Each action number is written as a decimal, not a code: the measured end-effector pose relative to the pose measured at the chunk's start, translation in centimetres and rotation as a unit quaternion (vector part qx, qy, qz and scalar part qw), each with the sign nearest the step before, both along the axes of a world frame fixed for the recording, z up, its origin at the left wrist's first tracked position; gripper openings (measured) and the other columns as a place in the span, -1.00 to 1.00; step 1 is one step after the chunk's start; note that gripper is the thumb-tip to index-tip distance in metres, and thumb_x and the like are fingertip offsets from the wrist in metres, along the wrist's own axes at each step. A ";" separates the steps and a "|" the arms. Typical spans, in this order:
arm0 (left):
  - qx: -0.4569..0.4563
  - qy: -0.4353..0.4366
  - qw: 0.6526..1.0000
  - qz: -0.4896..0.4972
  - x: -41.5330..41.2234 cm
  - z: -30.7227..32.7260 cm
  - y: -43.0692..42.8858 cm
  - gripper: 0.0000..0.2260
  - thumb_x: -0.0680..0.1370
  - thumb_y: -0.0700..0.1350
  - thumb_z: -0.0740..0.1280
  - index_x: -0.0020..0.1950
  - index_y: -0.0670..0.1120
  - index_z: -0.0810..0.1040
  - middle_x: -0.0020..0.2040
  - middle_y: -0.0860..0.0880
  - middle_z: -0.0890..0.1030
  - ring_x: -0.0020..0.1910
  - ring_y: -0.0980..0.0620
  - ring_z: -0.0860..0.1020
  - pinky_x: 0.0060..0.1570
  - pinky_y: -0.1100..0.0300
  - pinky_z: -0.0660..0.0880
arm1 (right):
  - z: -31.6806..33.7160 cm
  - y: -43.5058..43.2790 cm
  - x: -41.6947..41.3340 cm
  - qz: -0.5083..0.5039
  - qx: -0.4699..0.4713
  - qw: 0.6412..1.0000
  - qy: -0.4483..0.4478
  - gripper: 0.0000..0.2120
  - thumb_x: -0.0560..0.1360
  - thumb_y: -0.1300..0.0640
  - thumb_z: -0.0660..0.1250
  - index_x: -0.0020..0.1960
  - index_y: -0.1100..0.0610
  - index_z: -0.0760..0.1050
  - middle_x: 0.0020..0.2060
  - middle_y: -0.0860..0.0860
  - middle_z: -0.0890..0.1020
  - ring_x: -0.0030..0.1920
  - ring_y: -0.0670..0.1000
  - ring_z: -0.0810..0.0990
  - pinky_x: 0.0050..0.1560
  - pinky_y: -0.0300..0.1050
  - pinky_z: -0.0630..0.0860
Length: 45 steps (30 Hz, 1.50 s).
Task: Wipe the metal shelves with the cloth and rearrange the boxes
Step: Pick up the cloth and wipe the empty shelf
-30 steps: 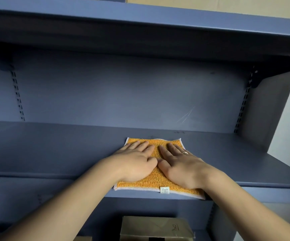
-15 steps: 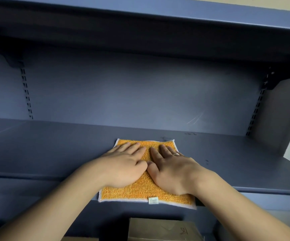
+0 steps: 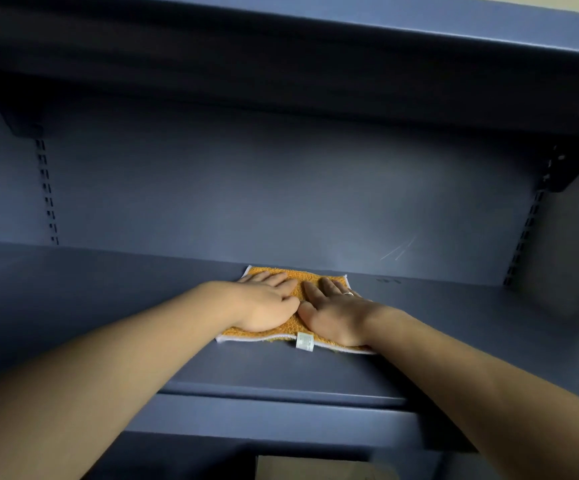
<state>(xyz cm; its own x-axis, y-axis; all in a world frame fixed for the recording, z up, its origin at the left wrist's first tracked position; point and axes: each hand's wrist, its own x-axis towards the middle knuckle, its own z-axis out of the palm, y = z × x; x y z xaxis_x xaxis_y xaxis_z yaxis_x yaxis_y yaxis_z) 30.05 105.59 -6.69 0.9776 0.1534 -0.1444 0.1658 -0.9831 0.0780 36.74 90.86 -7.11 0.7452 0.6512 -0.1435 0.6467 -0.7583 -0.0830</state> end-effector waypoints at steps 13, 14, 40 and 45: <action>-0.013 -0.004 1.000 0.000 4.9 -0.4 2.9 -0.49 0.71 0.10 -0.16 0.66 0.08 -0.12 0.66 0.10 -0.17 0.63 0.05 -0.19 0.60 -0.03 -0.14 | 0.0 2.8 4.7 -0.021 0.021 1.000 0.004 -0.39 0.65 -0.24 -0.14 0.64 -0.05 -0.01 0.63 0.11 0.05 0.63 0.16 -0.05 0.58 0.18 0.01; -0.013 -0.005 1.000 0.000 5.0 -0.5 3.0 -0.49 0.71 0.10 -0.16 0.66 0.08 -0.12 0.66 0.10 -0.17 0.63 0.05 -0.19 0.60 -0.03 -0.14 | -0.1 2.8 4.7 -0.026 0.023 0.999 0.005 -0.39 0.65 -0.24 -0.14 0.65 -0.05 -0.03 0.63 0.11 0.03 0.63 0.15 -0.06 0.59 0.18 0.00; -0.023 -0.021 0.996 0.081 -1.4 -1.1 7.4 -0.50 0.71 0.09 -0.16 0.66 0.09 -0.13 0.65 0.12 -0.15 0.63 0.08 -0.18 0.59 -0.04 -0.15 | -0.4 8.3 0.0 0.018 0.028 0.999 -0.003 -0.36 0.66 -0.23 -0.16 0.67 0.00 -0.08 0.65 0.13 -0.07 0.64 0.18 -0.11 0.59 0.18 -0.09; -0.017 -0.029 0.996 0.082 -4.4 -1.2 5.3 -0.50 0.71 0.10 -0.15 0.66 0.09 -0.11 0.66 0.12 -0.13 0.63 0.09 -0.16 0.59 -0.02 -0.13 | -0.3 5.9 -2.5 0.054 0.015 0.998 0.000 -0.34 0.65 -0.26 -0.17 0.67 0.01 -0.11 0.65 0.12 -0.08 0.64 0.18 -0.11 0.60 0.19 -0.07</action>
<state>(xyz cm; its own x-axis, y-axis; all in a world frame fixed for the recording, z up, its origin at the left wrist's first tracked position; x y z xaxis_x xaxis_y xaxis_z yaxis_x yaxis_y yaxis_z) 25.68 110.90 -7.86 0.9465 0.3081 -0.0961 0.3185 -0.9398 0.1240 34.28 96.74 -7.40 0.6706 0.7317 -0.1221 0.7244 -0.6814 -0.1045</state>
